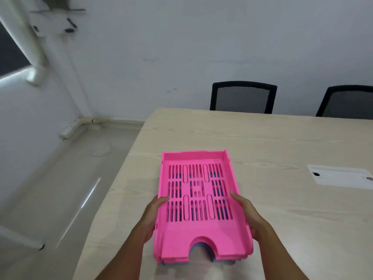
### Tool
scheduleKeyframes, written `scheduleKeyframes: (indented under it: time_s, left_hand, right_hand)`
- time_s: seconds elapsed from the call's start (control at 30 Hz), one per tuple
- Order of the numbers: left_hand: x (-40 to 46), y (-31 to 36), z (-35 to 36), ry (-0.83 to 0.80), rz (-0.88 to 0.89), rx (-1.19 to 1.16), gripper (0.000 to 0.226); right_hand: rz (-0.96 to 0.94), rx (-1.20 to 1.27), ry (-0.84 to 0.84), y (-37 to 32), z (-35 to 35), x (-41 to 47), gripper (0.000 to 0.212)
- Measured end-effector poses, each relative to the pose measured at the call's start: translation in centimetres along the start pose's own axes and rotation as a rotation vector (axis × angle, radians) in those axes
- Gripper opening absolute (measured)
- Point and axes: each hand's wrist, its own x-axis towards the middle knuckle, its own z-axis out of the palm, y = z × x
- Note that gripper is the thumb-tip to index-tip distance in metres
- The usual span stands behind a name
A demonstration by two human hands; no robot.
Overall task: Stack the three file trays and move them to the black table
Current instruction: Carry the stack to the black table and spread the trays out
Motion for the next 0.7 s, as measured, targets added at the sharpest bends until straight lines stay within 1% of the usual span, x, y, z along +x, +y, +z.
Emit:
scheduleKeyframes:
  time_s: [0.13, 0.27, 0.37, 0.47, 0.53, 0.7]
  left_hand:
    - [-3.2, -0.4, -3.5, 0.136, 0.032, -0.061, 0.036]
    - [-6.9, -1.9, -8.1, 0.288, 0.058, -0.165, 0.036]
    - [-10.3, -3.3, -11.7, 0.379, 0.099, -0.215, 0.036]
    - [-14.2, -4.4, -15.9, 0.474, 0.127, -0.259, 0.041]
    - [-16.7, -5.1, -19.2, 0.535, 0.135, -0.283, 0.038]
    - [-23.1, -6.6, -28.5, 0.648, 0.162, -0.363, 0.035]
  right_hand:
    - [-0.014, -0.103, -0.11, -1.0, 3.9, 1.7, 0.061]
    - [-0.019, -0.21, -0.256, -1.2, 9.4, 2.8, 0.053]
    - [-0.01, -0.297, -0.359, -0.8, 14.4, 3.3, 0.061]
    - [0.014, -0.338, -0.464, 0.7, 20.5, 3.1, 0.057]
    - [0.036, -0.362, -0.504, 1.7, 25.1, 2.9, 0.054]
    - [0.041, -0.466, -0.633, 4.8, 37.5, 1.7, 0.058]
